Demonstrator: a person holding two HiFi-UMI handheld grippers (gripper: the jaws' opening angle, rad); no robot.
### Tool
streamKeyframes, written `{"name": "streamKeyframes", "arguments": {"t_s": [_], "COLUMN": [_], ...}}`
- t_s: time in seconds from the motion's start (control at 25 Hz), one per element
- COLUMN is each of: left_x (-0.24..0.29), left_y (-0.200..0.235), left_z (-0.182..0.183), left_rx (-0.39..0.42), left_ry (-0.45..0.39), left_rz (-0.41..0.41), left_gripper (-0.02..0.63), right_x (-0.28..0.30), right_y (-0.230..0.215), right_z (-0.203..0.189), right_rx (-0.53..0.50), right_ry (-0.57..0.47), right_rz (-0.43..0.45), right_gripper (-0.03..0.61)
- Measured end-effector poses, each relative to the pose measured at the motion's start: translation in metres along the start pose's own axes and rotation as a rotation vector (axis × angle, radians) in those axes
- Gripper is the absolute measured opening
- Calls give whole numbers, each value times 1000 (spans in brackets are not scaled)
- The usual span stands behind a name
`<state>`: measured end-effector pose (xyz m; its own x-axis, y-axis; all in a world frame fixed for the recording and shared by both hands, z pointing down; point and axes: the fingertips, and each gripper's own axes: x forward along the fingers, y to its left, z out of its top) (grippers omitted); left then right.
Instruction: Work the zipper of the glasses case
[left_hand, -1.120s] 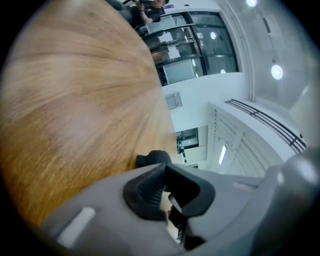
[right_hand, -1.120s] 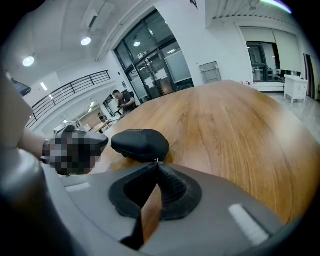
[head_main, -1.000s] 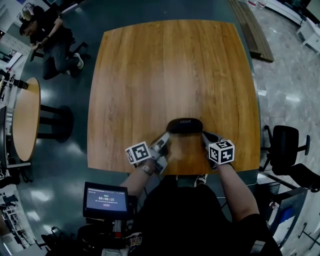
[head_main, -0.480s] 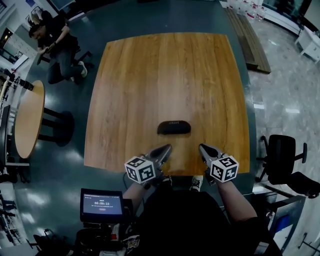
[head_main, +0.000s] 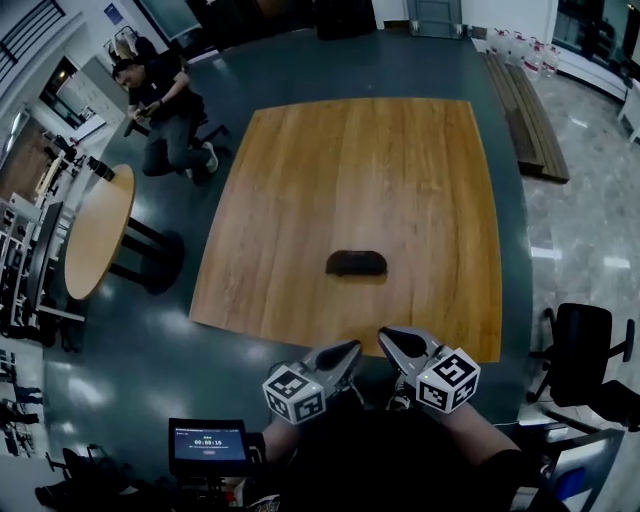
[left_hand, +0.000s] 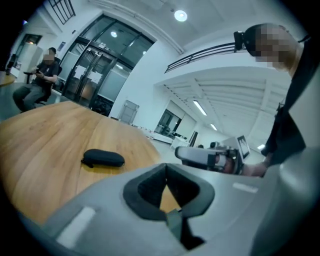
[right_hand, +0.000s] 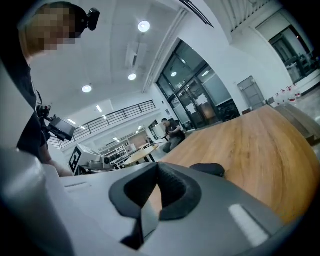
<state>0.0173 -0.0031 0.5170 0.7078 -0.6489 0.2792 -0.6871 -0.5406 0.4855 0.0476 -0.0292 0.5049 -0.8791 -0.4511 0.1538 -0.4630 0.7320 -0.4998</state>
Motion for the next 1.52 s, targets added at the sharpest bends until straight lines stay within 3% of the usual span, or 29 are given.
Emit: {"name": "streamKeyframes", "arguments": {"t_s": [0.32,0.6,0.88,1.08,1.52], "left_x": [-58,-103,-158,-171,-173], "left_y": [-14,-15,3,2,-23], "left_z": [8,-8,-37,-50,-46], "left_rx": [28,36,1,5,31], "left_ry": [-62,-32,-7,5,-44], "left_rz": [50,-66,-80,-101,-107], "left_gripper": [-2,-2,-2,-1,-2], "right_x": [14,29,32,14,-6], "right_y": [71,121,176,184,193], "right_z": [-6,-21,-71,-86,-78], "right_rx": [-22,-27,-34,-4,-63], "right_ry": [-12,-62,-62,-100,-100], "right_rz": [82,-28,-143,-233,-228], "right_gripper": [5,5,5,5,5]}}
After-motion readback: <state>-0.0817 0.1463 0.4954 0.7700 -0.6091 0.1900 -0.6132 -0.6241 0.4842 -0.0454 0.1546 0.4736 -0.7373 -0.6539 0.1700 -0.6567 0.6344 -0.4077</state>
